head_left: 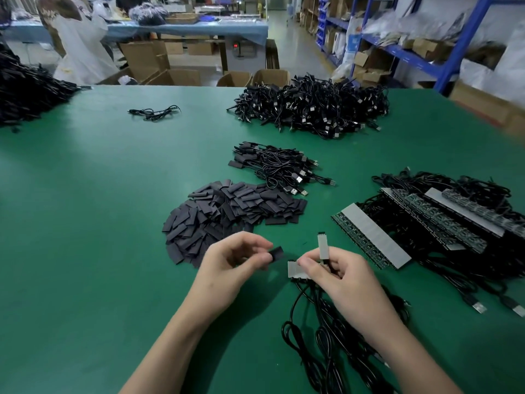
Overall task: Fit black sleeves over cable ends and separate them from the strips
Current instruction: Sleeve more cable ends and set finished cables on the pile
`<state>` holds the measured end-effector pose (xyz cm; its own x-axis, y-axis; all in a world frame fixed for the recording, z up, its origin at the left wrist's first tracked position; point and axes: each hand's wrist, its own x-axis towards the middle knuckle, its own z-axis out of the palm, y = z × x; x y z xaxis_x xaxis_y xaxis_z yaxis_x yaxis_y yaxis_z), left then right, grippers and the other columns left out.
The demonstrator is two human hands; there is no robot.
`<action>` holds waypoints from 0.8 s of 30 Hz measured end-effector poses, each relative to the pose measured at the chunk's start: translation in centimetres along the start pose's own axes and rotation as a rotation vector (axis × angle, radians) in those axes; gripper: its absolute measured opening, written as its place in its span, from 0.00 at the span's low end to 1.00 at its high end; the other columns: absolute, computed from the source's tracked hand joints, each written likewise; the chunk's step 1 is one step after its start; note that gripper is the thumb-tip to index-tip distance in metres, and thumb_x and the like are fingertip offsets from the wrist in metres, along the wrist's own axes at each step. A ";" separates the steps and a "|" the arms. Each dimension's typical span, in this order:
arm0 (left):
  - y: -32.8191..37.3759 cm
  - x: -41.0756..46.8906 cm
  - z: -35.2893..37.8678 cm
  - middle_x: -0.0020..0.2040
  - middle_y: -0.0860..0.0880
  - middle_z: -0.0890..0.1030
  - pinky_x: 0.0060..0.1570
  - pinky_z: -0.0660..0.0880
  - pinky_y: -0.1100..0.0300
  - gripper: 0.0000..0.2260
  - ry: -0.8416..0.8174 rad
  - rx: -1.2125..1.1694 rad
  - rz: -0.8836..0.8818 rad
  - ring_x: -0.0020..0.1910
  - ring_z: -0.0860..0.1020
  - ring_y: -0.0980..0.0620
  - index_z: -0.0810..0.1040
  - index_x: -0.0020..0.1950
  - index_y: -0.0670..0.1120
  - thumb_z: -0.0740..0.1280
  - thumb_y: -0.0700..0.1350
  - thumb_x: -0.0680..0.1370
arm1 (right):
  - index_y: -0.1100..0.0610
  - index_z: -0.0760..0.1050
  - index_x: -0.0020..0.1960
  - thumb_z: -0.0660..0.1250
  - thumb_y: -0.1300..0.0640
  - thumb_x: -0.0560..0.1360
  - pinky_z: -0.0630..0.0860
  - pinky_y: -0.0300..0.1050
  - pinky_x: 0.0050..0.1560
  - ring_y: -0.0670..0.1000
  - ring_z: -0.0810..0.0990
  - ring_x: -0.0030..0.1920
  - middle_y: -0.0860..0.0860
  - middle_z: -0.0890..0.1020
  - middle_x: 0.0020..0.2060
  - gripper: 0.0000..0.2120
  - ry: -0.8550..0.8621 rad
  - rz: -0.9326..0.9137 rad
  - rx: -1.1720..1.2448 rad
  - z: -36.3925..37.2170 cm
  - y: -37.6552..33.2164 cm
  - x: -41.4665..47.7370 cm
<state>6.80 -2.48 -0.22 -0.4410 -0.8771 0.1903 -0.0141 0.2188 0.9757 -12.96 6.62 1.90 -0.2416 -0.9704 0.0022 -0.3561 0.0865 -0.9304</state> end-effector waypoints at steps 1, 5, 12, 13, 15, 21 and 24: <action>0.0 -0.1 0.3 0.40 0.51 0.84 0.45 0.76 0.66 0.07 -0.040 -0.052 -0.005 0.40 0.82 0.54 0.85 0.48 0.53 0.75 0.39 0.76 | 0.46 0.84 0.45 0.71 0.47 0.78 0.75 0.37 0.41 0.43 0.81 0.36 0.41 0.84 0.34 0.06 -0.020 0.021 0.031 0.0 0.1 0.0; -0.2 -0.3 0.9 0.38 0.49 0.84 0.44 0.76 0.67 0.07 -0.137 -0.111 -0.015 0.38 0.82 0.55 0.85 0.48 0.51 0.73 0.38 0.77 | 0.45 0.85 0.46 0.71 0.48 0.78 0.73 0.29 0.40 0.37 0.82 0.37 0.41 0.85 0.35 0.05 -0.079 0.036 0.148 -0.1 0.4 0.0; -0.2 -0.7 1.7 0.42 0.51 0.86 0.47 0.78 0.64 0.07 -0.117 0.050 0.011 0.41 0.83 0.54 0.86 0.50 0.55 0.76 0.45 0.74 | 0.54 0.85 0.43 0.71 0.55 0.80 0.68 0.25 0.30 0.36 0.74 0.27 0.38 0.76 0.25 0.08 -0.123 0.071 0.249 -0.1 1.4 0.2; -0.2 -0.8 1.7 0.43 0.53 0.86 0.47 0.78 0.64 0.07 -0.099 0.105 0.042 0.42 0.83 0.55 0.87 0.49 0.56 0.78 0.46 0.73 | 0.55 0.84 0.43 0.70 0.56 0.80 0.68 0.25 0.30 0.36 0.74 0.26 0.38 0.76 0.25 0.08 -0.130 0.075 0.261 -0.1 1.4 0.2; 0.0 -0.9 1.8 0.44 0.56 0.86 0.46 0.77 0.63 0.09 -0.068 0.197 0.110 0.43 0.83 0.57 0.87 0.48 0.57 0.80 0.47 0.71 | 0.57 0.84 0.44 0.70 0.56 0.80 0.68 0.25 0.30 0.36 0.73 0.26 0.38 0.76 0.25 0.08 -0.138 0.073 0.269 -0.1 1.5 0.2; 0.3 -1.0 1.8 0.46 0.62 0.87 0.51 0.78 0.65 0.10 -0.047 0.299 0.173 0.47 0.85 0.59 0.87 0.51 0.55 0.80 0.44 0.72 | 0.58 0.84 0.45 0.71 0.56 0.79 0.72 0.27 0.37 0.37 0.78 0.33 0.46 0.81 0.30 0.07 -0.128 0.098 0.296 0.0 1.4 0.2; 0.4 -1.0 1.9 0.47 0.61 0.87 0.53 0.77 0.70 0.09 -0.066 0.255 0.145 0.48 0.85 0.60 0.87 0.52 0.54 0.79 0.44 0.73 | 0.60 0.83 0.46 0.70 0.58 0.80 0.69 0.26 0.30 0.36 0.75 0.27 0.39 0.76 0.25 0.07 -0.145 0.104 0.312 -0.2 1.7 0.3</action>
<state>5.54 -0.72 -0.18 -0.5119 -0.8011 0.3101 -0.1684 0.4475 0.8783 -13.77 6.51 0.40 -0.1231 -0.9839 -0.1293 -0.0381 0.1349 -0.9901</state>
